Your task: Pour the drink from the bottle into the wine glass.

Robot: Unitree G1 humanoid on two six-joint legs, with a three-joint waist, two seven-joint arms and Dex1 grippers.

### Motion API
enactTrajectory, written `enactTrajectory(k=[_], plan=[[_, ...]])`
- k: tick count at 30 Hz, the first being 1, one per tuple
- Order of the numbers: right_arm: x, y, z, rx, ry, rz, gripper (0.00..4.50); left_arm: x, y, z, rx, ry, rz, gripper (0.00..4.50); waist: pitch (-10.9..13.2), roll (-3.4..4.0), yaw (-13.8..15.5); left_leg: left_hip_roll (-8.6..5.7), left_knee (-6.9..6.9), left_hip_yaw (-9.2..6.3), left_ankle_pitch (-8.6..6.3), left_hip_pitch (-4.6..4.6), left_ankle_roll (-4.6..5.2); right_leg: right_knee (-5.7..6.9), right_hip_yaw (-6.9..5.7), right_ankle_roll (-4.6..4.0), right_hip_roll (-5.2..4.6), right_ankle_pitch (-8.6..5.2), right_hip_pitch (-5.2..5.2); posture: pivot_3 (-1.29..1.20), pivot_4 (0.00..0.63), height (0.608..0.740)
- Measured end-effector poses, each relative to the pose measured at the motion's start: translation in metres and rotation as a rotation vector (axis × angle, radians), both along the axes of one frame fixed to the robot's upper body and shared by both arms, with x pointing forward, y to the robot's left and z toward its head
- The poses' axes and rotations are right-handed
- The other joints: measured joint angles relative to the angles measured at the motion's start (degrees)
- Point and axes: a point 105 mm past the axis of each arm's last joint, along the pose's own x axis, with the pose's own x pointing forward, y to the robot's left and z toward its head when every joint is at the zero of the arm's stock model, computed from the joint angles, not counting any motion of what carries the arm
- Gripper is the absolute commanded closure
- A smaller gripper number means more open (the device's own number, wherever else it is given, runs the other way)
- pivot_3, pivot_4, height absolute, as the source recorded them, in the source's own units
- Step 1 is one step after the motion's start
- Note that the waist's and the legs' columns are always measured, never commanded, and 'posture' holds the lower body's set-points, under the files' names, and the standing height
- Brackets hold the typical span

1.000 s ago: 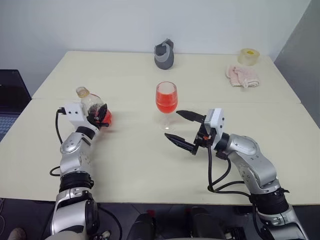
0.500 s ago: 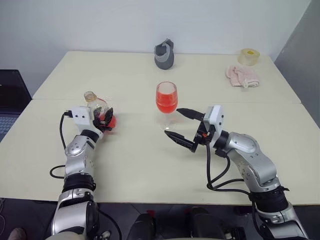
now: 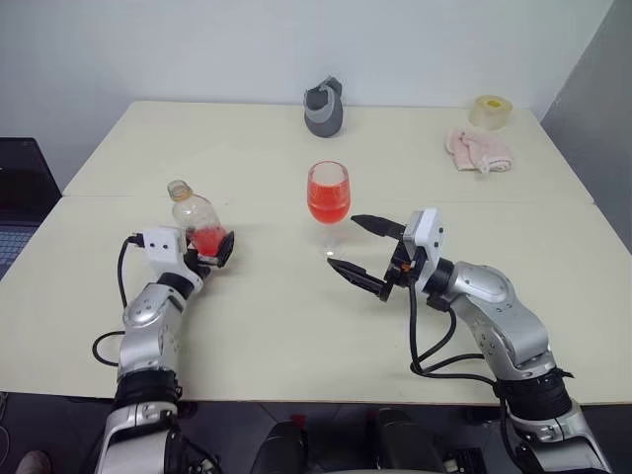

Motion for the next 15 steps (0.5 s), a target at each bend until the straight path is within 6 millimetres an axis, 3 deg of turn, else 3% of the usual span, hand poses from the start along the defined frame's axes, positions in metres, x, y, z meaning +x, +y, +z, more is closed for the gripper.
enactTrajectory(k=[12,15], plan=[[-0.002,-0.007,-0.011,-0.016,0.045,-0.041,0.00,-0.030,0.011,0.003,0.042,0.059,0.115,0.03,0.0,0.00,0.2,-0.01,-0.04,0.02,-0.01,0.00,0.02,-0.04,0.01,0.00,-0.04,0.00,0.03,0.00,0.150,0.740],[0.000,-0.024,-0.030,-0.054,0.086,-0.175,0.00,-0.047,0.009,-0.004,0.078,0.105,0.141,0.03,0.0,-0.01,0.2,-0.01,-0.07,0.03,-0.01,-0.01,0.02,-0.13,0.02,0.01,-0.09,0.00,0.06,0.00,0.150,0.740]])
